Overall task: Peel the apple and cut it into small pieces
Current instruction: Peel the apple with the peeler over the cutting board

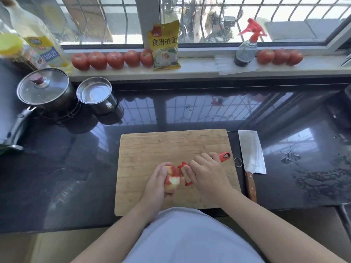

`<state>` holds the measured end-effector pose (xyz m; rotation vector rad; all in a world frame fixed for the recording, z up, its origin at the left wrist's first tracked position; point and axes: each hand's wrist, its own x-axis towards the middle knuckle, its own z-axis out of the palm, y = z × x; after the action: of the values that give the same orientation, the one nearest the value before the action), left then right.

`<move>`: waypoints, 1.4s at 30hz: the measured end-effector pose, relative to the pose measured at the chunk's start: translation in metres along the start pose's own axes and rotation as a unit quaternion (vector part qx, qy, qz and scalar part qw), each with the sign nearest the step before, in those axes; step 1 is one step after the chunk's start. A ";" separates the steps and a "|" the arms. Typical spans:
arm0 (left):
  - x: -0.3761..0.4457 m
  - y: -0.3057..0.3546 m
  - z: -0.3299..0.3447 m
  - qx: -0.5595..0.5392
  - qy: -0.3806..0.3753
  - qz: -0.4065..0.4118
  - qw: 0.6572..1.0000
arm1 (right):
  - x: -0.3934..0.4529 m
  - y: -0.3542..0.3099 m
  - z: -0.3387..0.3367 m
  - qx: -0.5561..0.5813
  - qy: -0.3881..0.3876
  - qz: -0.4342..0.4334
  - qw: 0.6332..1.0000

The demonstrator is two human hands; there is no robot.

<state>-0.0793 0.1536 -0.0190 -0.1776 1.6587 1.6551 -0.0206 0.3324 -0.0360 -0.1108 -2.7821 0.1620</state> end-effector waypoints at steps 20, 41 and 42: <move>0.006 0.026 -0.010 0.028 0.001 -0.067 0.997 | 0.024 -0.012 -0.033 0.049 -0.012 -0.061 0.997; 0.007 0.030 -0.014 -0.154 -0.003 -0.137 0.979 | 0.009 0.034 0.009 -0.156 -0.242 0.127 0.949; 0.007 0.029 -0.015 -0.158 -0.014 -0.137 0.978 | 0.009 0.033 0.007 -0.164 -0.271 0.136 0.939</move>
<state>-0.1078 0.1473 -0.0026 -0.5147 1.2763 1.6867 -0.0296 0.3657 -0.0436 -0.6230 -3.3060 -0.2483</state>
